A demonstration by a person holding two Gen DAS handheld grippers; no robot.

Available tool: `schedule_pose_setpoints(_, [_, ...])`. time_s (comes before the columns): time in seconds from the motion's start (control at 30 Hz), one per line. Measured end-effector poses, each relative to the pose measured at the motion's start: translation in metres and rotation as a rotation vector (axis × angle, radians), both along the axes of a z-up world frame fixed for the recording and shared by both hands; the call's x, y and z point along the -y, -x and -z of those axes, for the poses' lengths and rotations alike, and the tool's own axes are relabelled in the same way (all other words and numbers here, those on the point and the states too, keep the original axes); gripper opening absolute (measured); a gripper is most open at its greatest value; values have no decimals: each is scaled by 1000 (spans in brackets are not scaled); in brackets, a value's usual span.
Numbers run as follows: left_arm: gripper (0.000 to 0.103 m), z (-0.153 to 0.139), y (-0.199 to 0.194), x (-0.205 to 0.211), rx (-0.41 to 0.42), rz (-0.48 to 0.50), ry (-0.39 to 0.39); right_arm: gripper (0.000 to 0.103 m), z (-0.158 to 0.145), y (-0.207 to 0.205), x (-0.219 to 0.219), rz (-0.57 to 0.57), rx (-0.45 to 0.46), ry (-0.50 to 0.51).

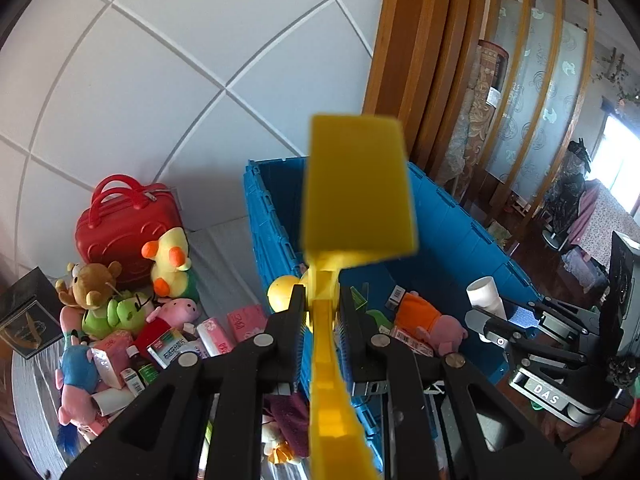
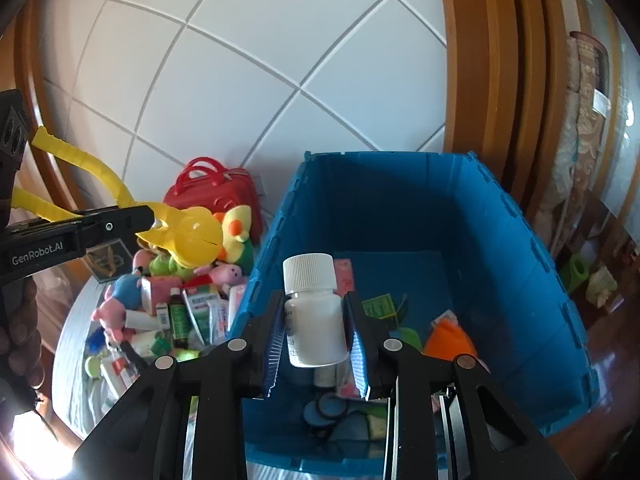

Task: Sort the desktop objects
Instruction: 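Open the left tool over the blue bin dropping the clip toy while the right tool releases the pill bottle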

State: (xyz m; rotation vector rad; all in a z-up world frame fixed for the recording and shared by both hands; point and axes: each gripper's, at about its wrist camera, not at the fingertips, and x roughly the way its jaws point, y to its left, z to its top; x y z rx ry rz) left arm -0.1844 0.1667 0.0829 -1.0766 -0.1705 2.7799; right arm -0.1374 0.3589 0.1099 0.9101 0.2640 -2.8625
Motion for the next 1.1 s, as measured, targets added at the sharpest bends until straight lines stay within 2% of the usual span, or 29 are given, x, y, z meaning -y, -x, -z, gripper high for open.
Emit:
schedule_pose_setpoints(0.23, [15, -3, 29, -38, 7, 57, 12, 29, -4, 6, -35, 68, -1, 19])
schedule_pose_setpoints(0.6, [15, 9, 70, -92, 42, 137, 29, 29, 2, 22, -75, 144, 25, 25])
schedule_pose_setpoints(0.83, [15, 16, 88, -102, 62, 126, 28, 30, 2, 32, -93, 186, 16, 28])
schedule_pose_setpoints(0.87, [19, 17, 91, -102, 76, 118, 37, 39, 1, 33, -96, 201, 9, 31])
schedule_pose_setpoints(0.9, [42, 19, 93, -103, 87, 112, 49, 74, 1, 34, -100, 222, 4, 28])
schedule_pose_setpoints(0.93, [59, 19, 94, -102, 90, 109, 48, 96, 1, 35, -105, 246, -3, 28])
schedule_pose_setpoints(0.97, [83, 19, 93, -98, 83, 101, 35, 100, 2, 36, -109, 259, -9, 36])
schedule_pose_setpoints(1.1, [85, 19, 89, -87, 67, 83, 23, 100, 5, 37, -115, 267, 3, 40])
